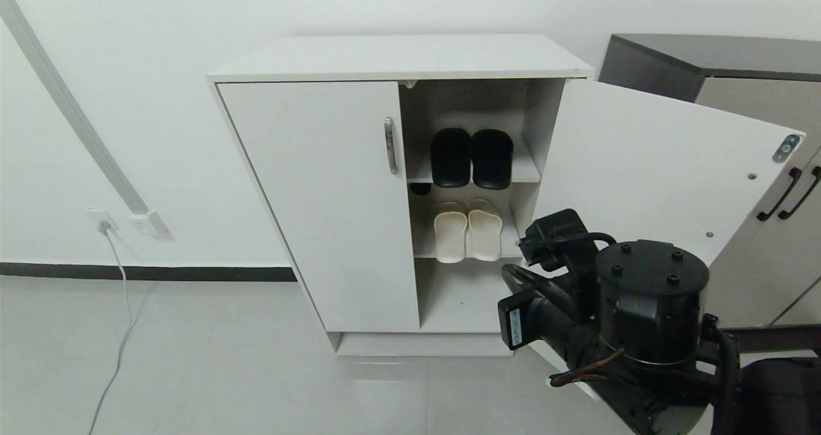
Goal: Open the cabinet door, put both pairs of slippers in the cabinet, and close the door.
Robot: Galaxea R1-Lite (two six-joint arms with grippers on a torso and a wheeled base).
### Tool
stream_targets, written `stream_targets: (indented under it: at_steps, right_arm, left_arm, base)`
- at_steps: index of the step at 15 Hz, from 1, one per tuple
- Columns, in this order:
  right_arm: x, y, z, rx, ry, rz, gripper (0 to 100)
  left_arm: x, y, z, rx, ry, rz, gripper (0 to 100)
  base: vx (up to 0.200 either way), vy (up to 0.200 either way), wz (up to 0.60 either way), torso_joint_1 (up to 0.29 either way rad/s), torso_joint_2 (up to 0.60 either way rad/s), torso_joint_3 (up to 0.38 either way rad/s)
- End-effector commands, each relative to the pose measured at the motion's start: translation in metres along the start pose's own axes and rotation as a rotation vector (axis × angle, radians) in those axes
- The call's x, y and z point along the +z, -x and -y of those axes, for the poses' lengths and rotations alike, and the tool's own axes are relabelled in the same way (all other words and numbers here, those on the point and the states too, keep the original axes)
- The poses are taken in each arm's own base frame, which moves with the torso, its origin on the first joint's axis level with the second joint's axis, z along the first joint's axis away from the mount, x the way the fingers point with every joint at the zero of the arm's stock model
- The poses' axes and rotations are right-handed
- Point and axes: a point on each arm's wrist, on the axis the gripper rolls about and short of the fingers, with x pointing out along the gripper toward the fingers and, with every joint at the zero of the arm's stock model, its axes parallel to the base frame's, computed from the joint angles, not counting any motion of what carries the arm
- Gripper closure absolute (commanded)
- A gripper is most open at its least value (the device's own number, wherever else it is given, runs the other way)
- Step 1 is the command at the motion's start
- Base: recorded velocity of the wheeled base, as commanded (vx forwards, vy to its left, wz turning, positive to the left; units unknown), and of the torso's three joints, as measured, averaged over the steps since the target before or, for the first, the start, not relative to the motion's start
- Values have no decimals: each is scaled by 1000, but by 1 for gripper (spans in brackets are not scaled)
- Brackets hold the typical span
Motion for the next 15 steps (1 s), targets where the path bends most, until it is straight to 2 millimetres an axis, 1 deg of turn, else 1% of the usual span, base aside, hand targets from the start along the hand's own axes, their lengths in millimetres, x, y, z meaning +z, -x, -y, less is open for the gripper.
stream_targets:
  at_steps: [1, 8, 15]
  right_arm:
    - [-2, -1, -1, 0, 4, -6, 100]
    - [-2, -1, -1, -1, 3, -5, 100]
    - [-3, -3, 1, -6, 5, -10, 100]
  left_arm:
    - [0, 0, 0, 1, 0, -1, 100]
    - [0, 0, 0, 1, 0, -1, 100]
    - [0, 0, 0, 2, 0, -1, 100]
  base:
    - [0, 0, 0, 105, -471, -349]
    - [0, 0, 0, 143, -471, -325]
    - [0, 0, 0, 197, -512, -321]
